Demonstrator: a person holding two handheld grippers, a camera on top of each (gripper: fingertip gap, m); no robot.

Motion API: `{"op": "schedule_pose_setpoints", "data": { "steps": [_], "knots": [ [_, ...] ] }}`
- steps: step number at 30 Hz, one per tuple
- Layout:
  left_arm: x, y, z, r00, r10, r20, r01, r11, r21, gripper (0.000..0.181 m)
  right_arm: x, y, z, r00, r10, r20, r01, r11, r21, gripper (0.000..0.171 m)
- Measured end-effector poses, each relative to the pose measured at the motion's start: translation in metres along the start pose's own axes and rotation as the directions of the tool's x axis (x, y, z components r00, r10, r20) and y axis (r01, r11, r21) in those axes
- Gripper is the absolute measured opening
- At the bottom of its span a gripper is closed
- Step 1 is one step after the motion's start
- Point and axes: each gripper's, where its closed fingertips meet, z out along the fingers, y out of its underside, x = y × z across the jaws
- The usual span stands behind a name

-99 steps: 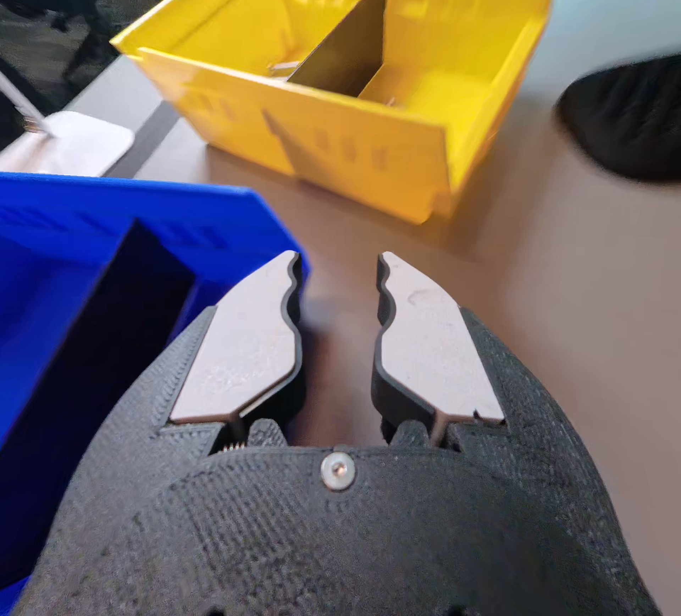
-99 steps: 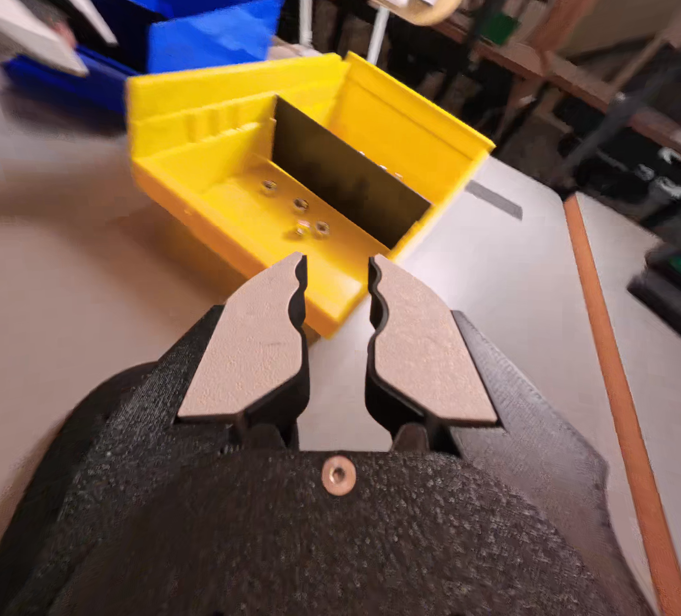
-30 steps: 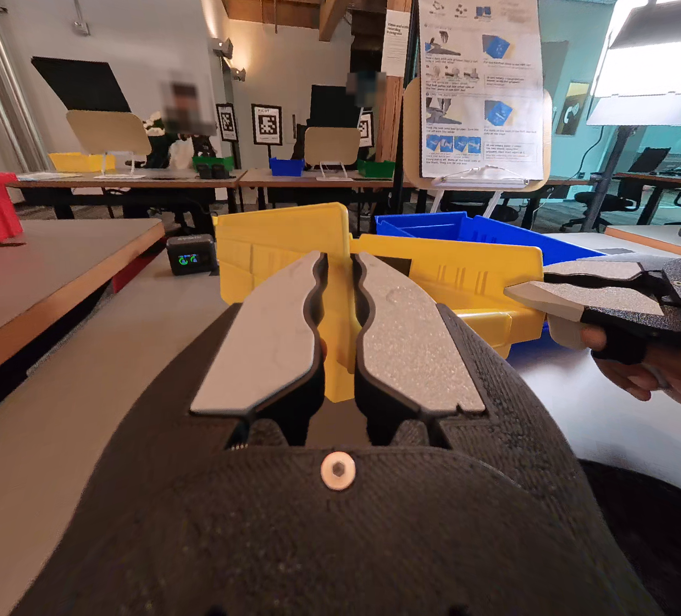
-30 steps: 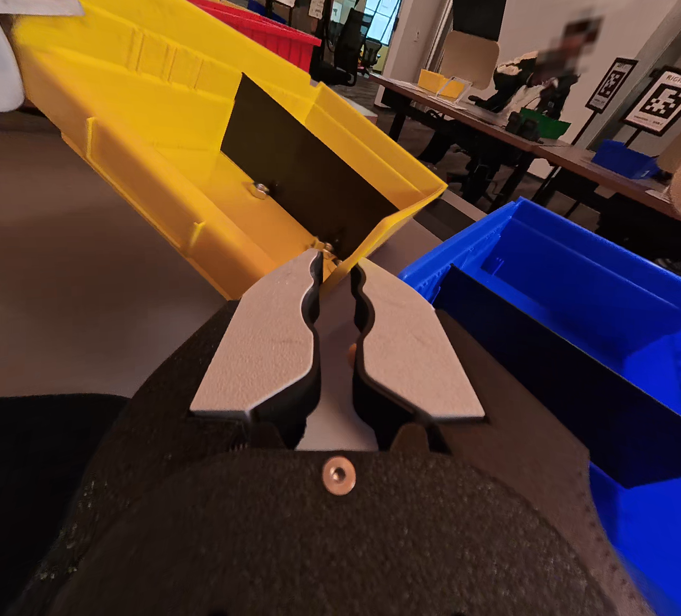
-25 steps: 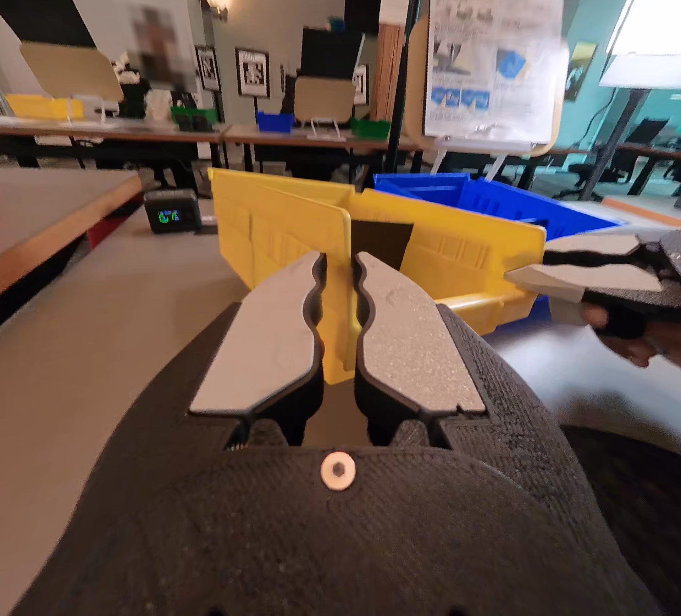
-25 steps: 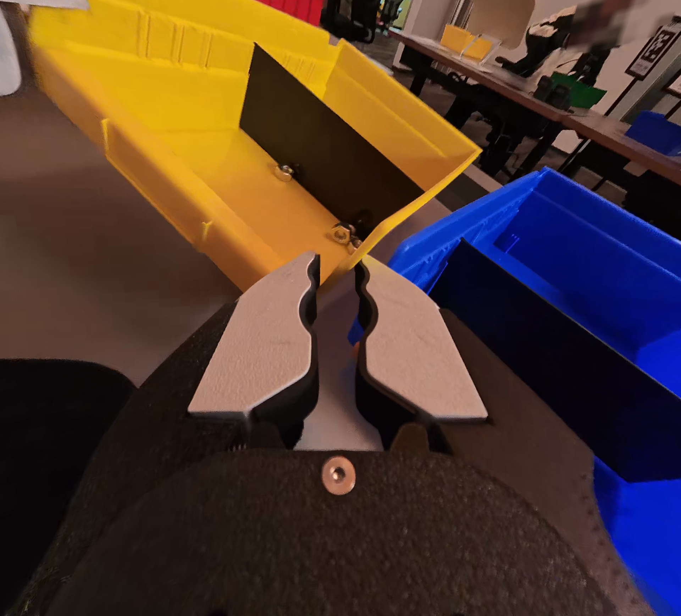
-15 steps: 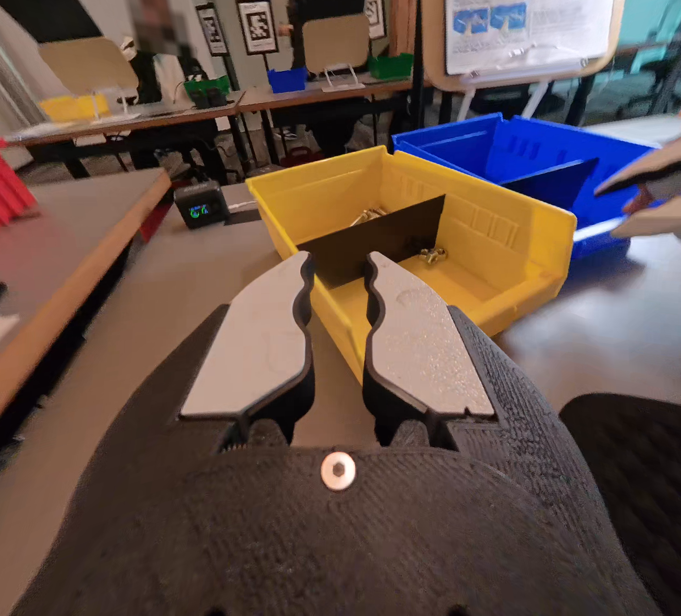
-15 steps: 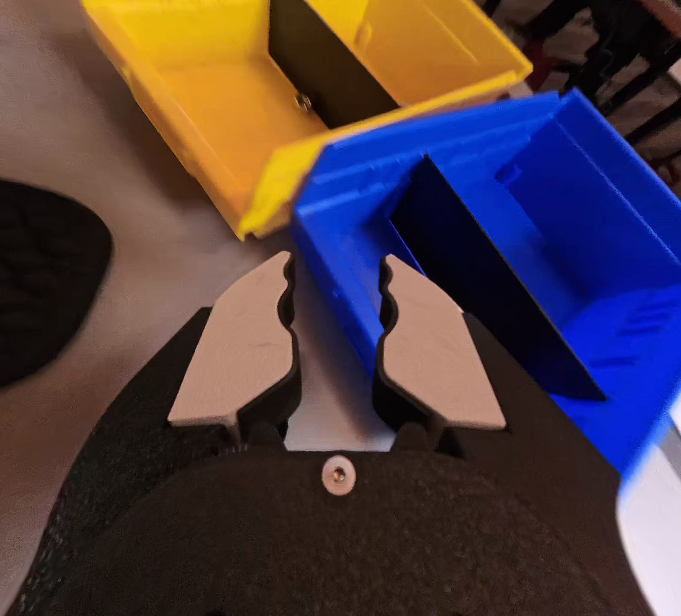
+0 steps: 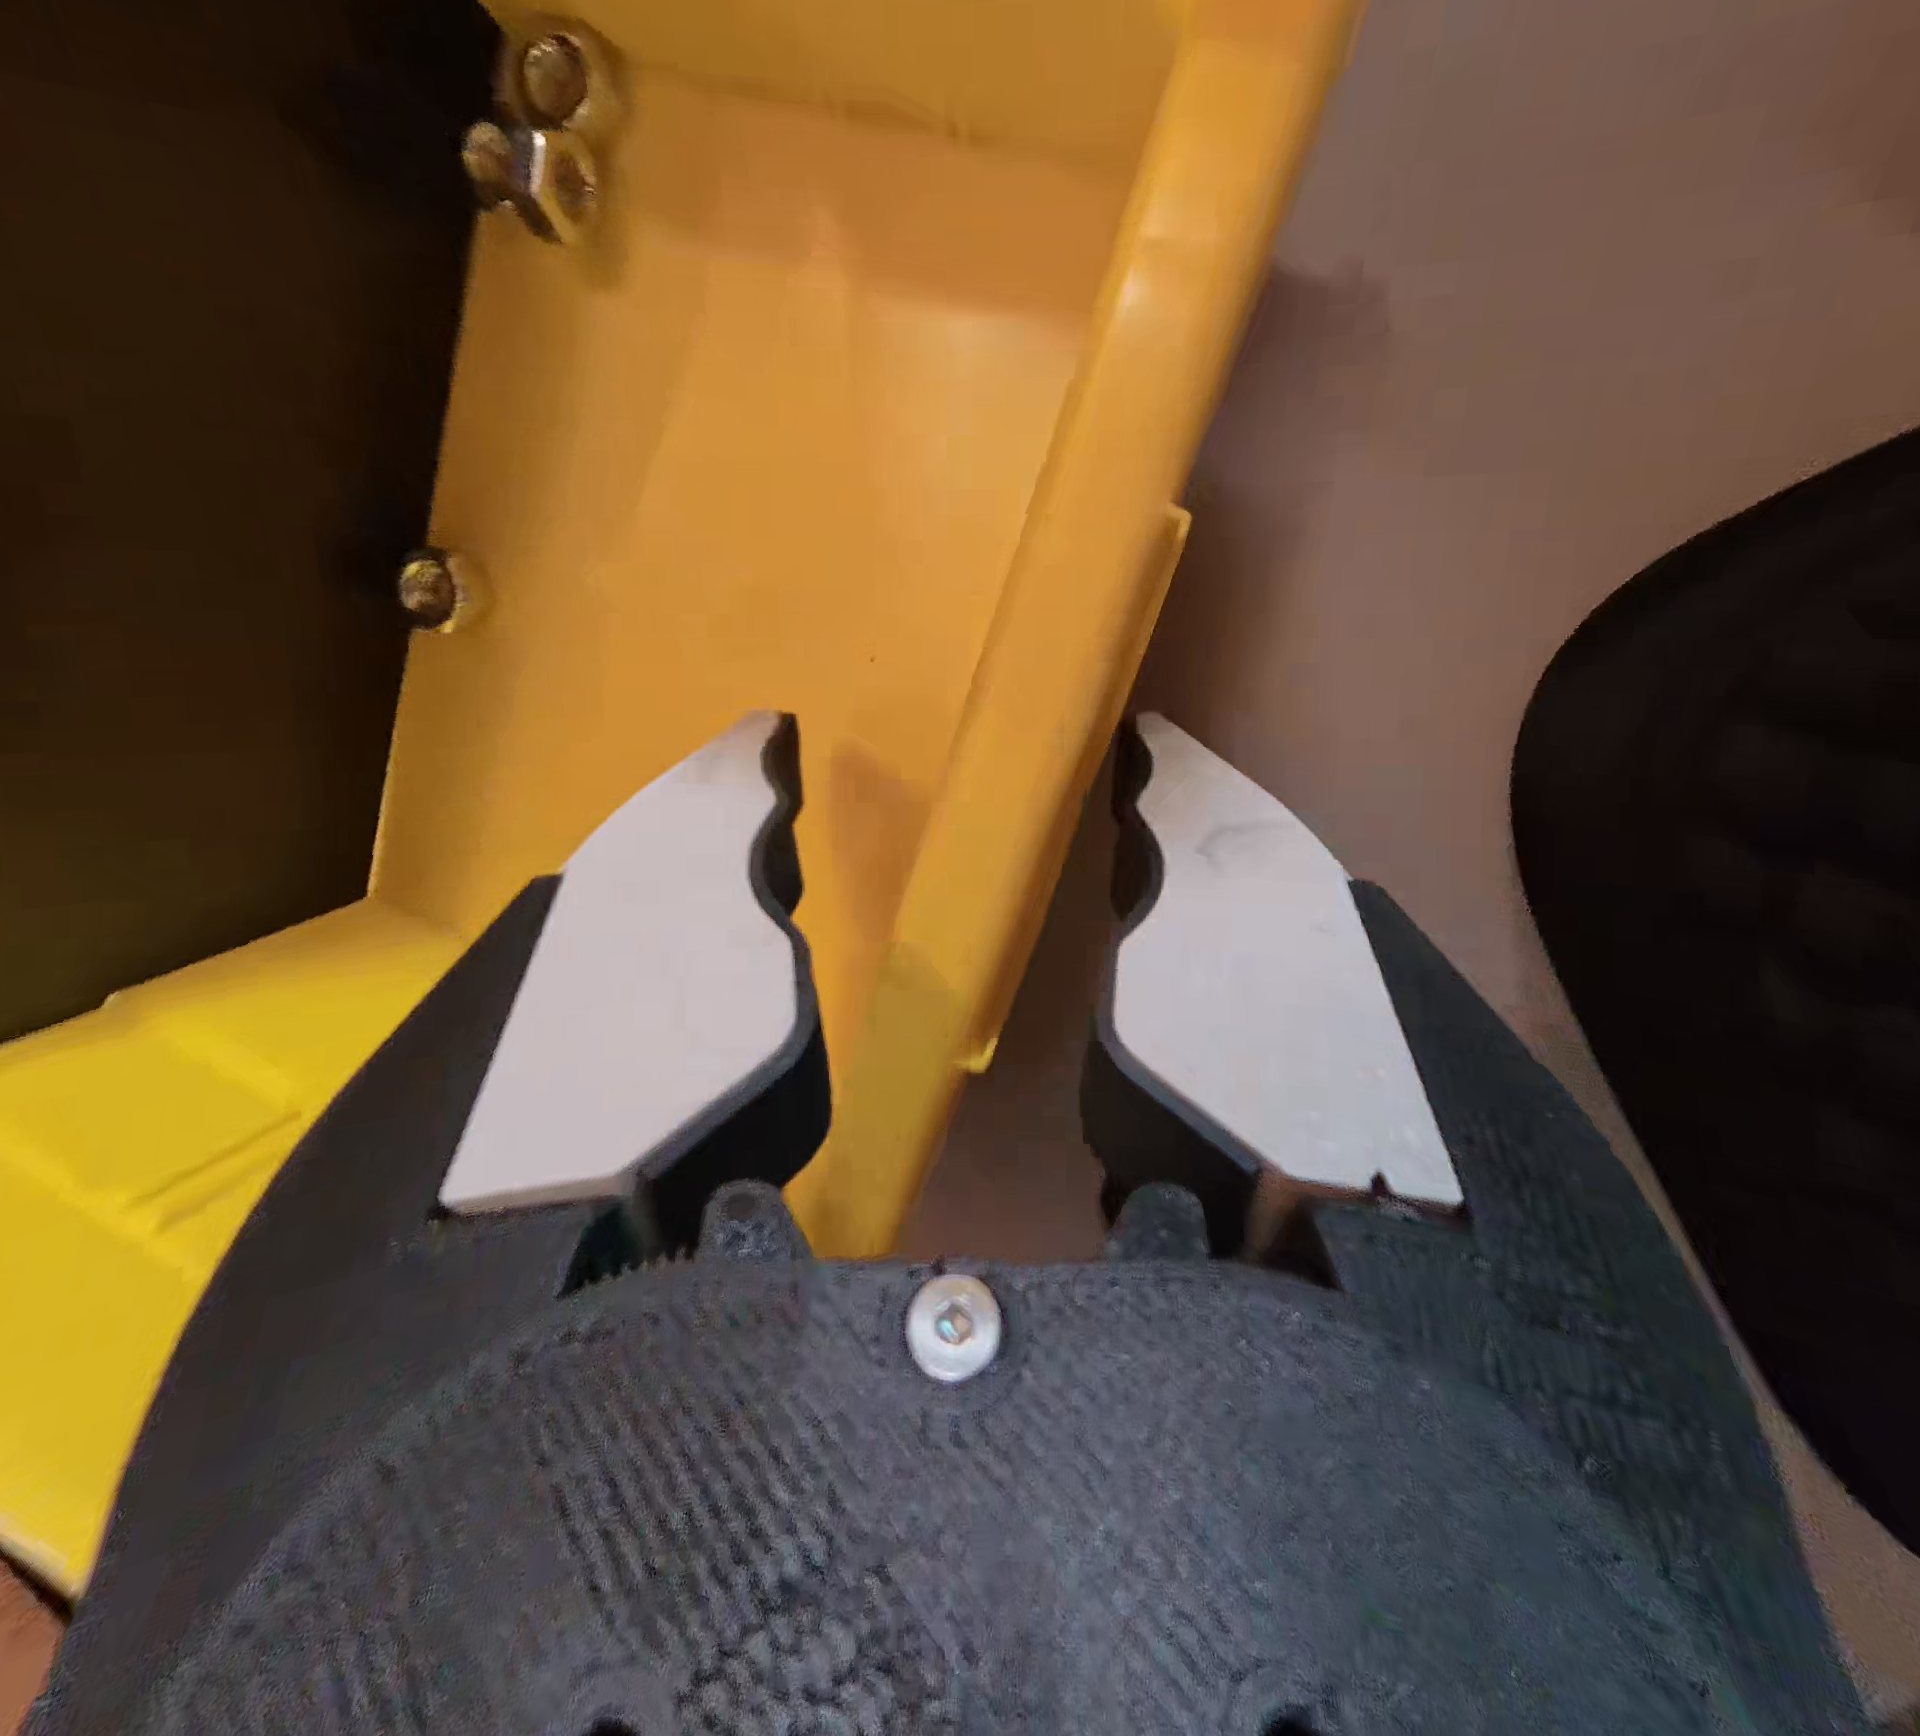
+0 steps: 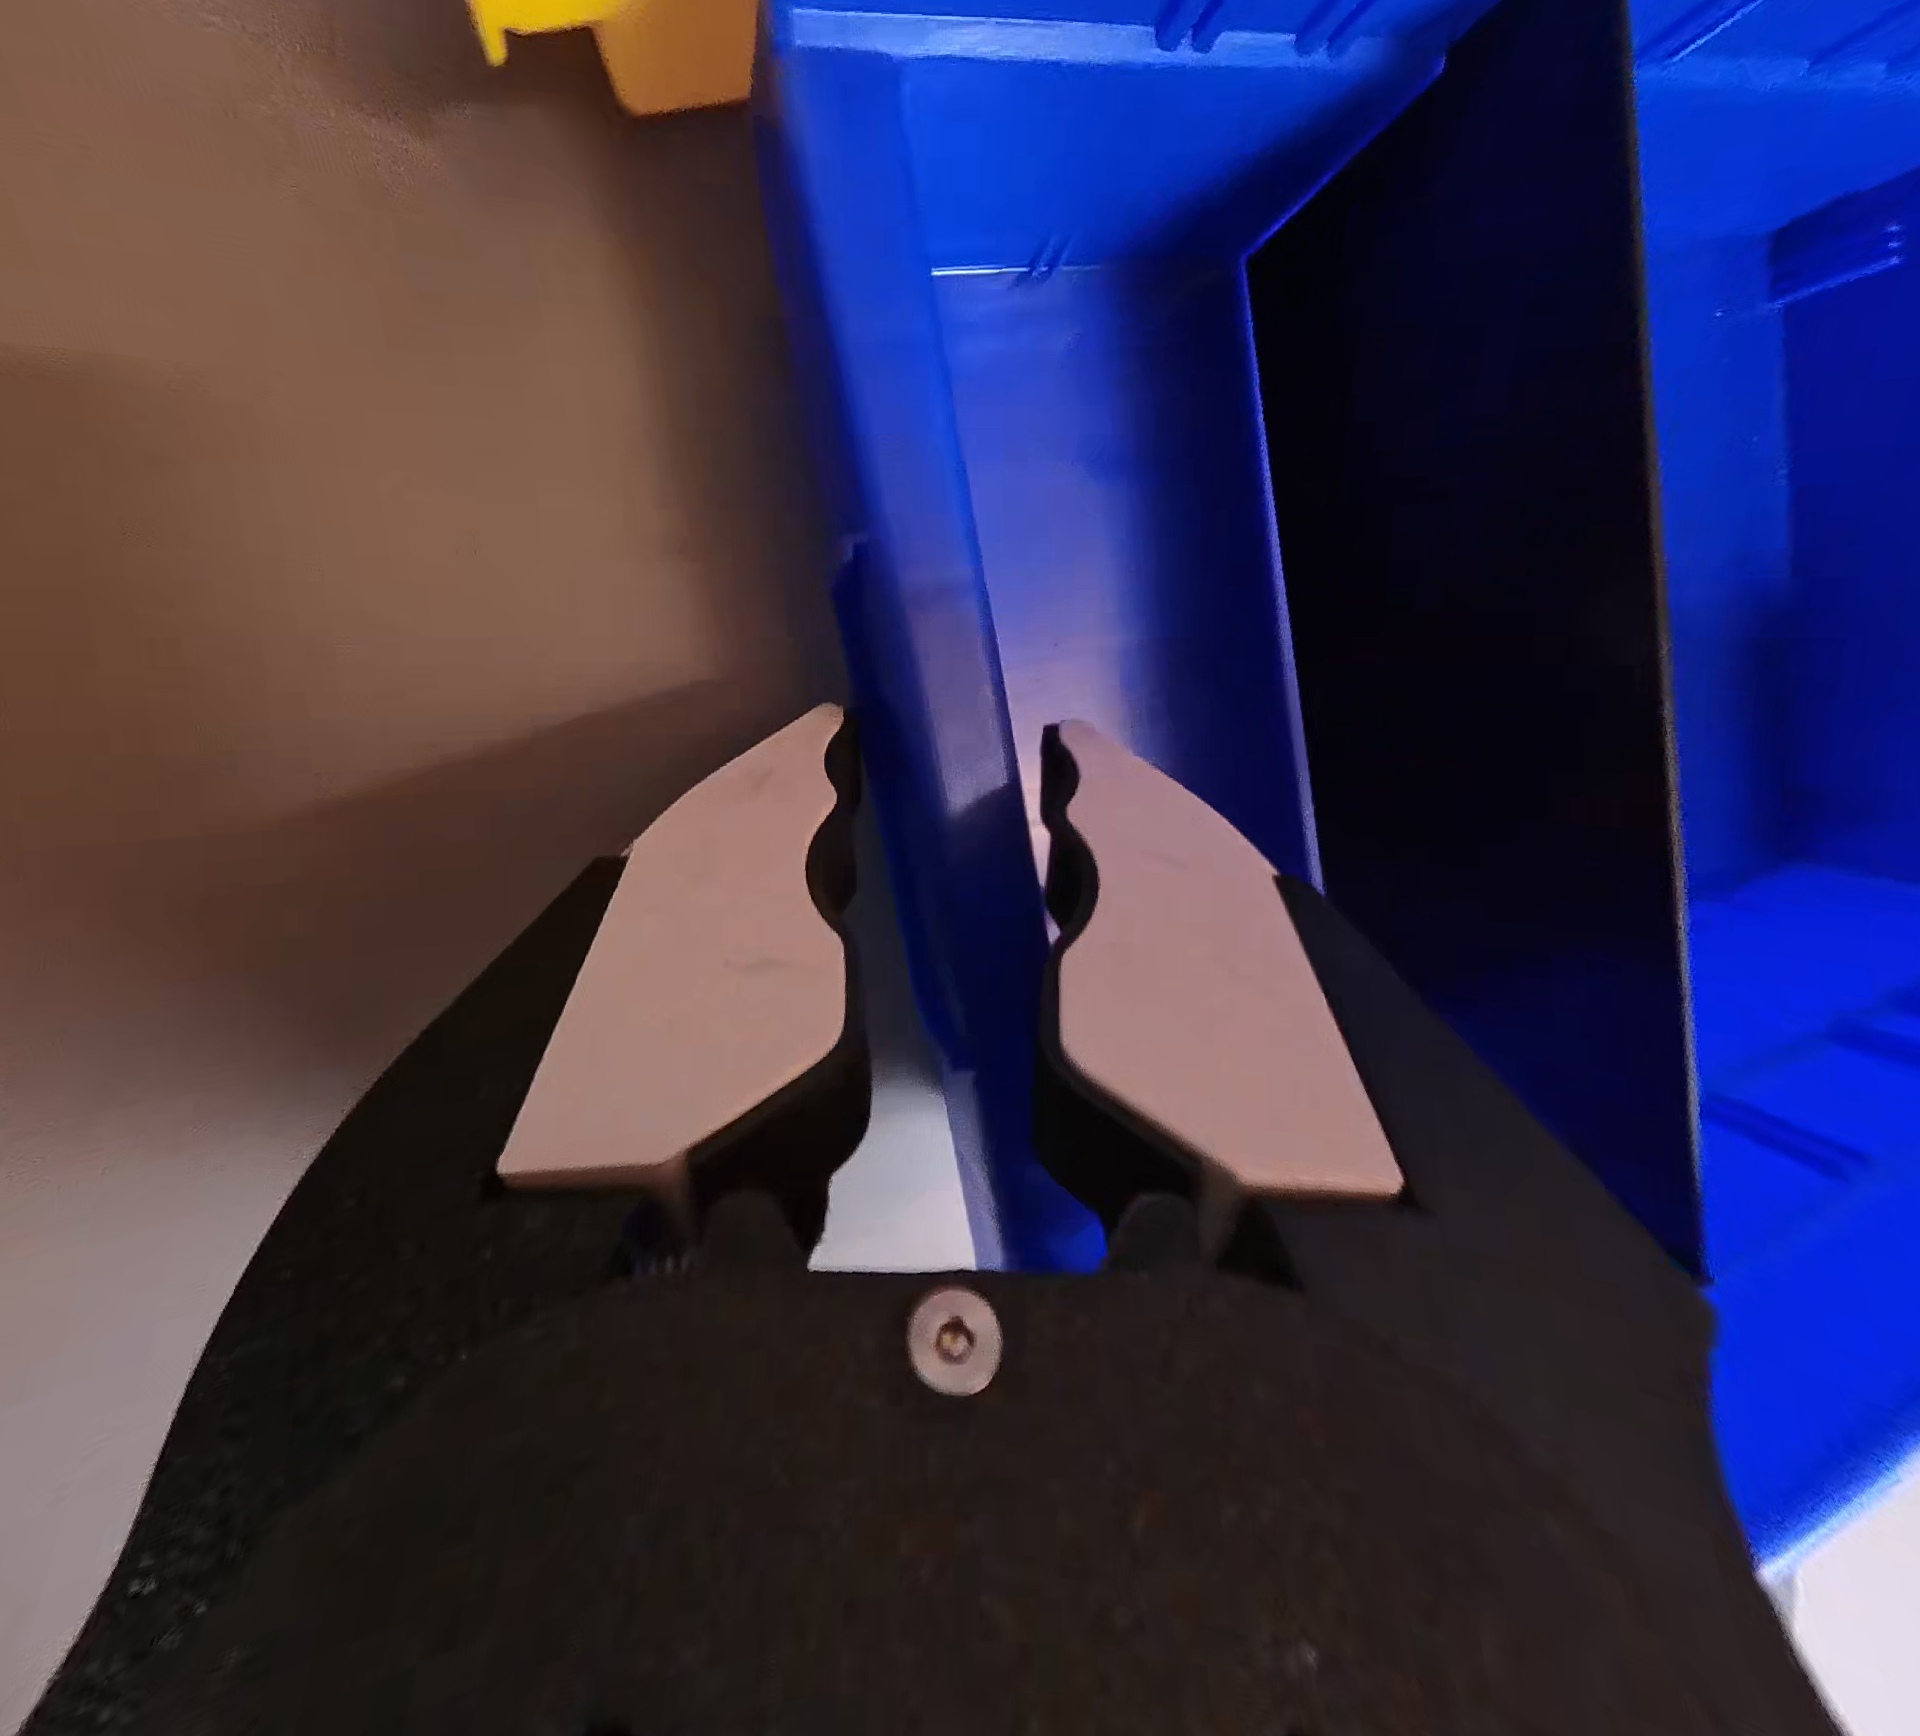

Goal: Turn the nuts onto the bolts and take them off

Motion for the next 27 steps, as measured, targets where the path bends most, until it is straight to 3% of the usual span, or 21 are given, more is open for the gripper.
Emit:
{"op": "schedule_pose_setpoints", "data": {
  "steps": [1,5,12,19,27],
  "knots": [
    [0.002,-0.001,0.004,1.0,0.015,-0.011,-0.015,1.0,0.001,0.05,-0.004,0.004,-0.004,1.0,0.004,-0.002,-0.004,1.0,-0.005,0.032],
    [0.004,-0.01,0.007,0.998,0.054,0.02,-0.055,0.998,0.039,0.035,-0.019,0.035,-0.026,0.996,0.028,-0.08,-0.03,0.999,-0.024,0.029],
    [0.005,-0.024,0.01,0.994,0.059,0.093,-0.064,0.996,0.056,0.034,-0.028,0.13,-0.083,0.973,0.103,-0.208,-0.118,0.991,-0.058,0.029],
    [0.004,-0.039,0.016,0.991,0.083,0.1,-0.091,0.993,0.076,0.034,-0.01,0.215,-0.121,0.949,0.162,-0.27,-0.189,0.979,-0.078,0.029],
    [-0.003,-0.065,0.029,0.992,0.094,0.088,-0.102,0.991,0.092,0.034,0.02,0.276,-0.142,0.931,0.207,-0.299,-0.247,0.963,-0.104,0.03]
  ]
}}
